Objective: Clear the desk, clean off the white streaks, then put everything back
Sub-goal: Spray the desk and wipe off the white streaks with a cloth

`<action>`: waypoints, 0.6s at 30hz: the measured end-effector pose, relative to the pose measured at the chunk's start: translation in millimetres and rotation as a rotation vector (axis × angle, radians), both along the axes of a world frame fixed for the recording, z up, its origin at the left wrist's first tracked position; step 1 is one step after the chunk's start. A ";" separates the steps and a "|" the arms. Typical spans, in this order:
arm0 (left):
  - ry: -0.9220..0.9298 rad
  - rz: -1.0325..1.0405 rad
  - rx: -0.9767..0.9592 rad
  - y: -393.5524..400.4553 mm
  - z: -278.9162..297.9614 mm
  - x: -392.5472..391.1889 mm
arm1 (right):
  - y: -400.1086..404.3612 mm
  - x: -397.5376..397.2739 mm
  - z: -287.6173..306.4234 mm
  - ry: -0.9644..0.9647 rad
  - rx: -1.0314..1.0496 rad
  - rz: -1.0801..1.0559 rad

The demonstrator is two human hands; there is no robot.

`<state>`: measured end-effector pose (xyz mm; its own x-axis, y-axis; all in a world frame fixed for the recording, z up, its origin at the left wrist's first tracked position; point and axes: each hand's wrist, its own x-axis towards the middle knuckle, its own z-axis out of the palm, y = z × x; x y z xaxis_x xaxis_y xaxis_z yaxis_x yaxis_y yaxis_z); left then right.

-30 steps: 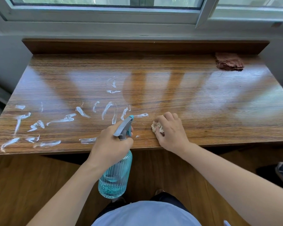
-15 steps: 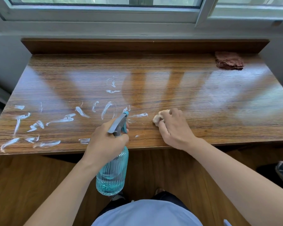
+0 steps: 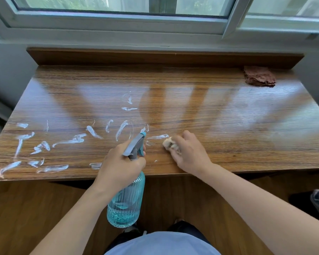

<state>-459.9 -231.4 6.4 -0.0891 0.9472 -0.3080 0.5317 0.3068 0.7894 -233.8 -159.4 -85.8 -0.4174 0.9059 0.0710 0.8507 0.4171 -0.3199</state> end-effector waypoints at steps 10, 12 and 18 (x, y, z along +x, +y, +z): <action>0.006 -0.009 -0.012 2.1 0.3 -6.9 | -14.6 0.8 -8.0 -0.059 0.041 0.187; 0.005 -0.005 -0.009 2.0 0.8 -9.2 | 22.6 3.2 -6.7 -0.051 0.074 -0.051; 0.018 0.001 0.008 2.6 0.3 -13.7 | 48.1 -24.2 -0.5 0.002 0.054 -0.198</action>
